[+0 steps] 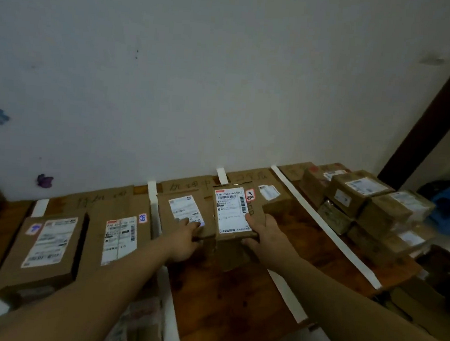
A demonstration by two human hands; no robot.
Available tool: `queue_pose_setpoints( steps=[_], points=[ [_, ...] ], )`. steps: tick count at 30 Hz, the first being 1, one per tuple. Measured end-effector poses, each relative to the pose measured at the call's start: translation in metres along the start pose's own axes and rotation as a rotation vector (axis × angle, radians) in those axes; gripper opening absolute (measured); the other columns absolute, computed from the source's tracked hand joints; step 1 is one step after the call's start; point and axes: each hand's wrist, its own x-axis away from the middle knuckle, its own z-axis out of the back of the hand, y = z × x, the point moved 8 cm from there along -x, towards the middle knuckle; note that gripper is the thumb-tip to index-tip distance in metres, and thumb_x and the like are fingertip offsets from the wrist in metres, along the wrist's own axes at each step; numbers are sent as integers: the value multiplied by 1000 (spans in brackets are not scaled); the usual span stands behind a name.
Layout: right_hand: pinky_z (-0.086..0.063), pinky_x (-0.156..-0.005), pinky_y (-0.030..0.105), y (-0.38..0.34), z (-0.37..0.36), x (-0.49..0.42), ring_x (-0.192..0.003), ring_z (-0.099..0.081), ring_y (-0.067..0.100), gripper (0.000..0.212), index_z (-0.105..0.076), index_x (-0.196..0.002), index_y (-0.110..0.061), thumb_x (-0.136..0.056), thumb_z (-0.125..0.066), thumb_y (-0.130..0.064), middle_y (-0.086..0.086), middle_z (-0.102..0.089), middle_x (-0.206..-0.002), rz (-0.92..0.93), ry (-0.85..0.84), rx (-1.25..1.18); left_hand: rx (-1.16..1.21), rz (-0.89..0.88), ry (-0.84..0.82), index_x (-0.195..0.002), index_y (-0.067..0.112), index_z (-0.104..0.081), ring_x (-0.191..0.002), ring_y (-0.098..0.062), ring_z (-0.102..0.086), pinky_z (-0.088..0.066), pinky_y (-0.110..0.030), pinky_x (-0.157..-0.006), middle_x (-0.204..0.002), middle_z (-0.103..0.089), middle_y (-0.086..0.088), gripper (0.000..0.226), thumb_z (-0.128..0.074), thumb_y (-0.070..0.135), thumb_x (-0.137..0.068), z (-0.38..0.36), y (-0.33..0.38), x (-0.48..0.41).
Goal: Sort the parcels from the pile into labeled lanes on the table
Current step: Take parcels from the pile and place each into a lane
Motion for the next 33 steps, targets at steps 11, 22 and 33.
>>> queue_pose_setpoints(
  steps=[11,22,33],
  points=[
    [-34,-109,34,36,-17,-114,-137,-33,24,68,-22,-150,-28,-93,-58,-36,7,-19,-153,167,-189,-122,-207,209,-27,-146,33,-23,-143,-29,-13,-17,-52,-115,-156,-13,-3,67,-53,49,-88,-28,-23,-65],
    [-48,-99,48,35,-15,-137,-125,-48,27,63,-38,-133,-38,-80,-60,-62,5,-38,-147,57,-283,-197,-59,271,-6,-150,25,-17,-144,-26,-16,-18,-43,-115,-157,-15,-3,71,-49,50,-91,7,-26,-42],
    [-25,-114,44,-185,-22,-56,-142,-24,27,75,-36,-145,-27,-84,-45,-70,8,-24,-156,364,-94,115,-97,375,233,-151,19,-17,-145,-25,-11,-11,-34,-117,-158,-13,-6,69,-50,39,-94,96,-145,126]
  ],
)
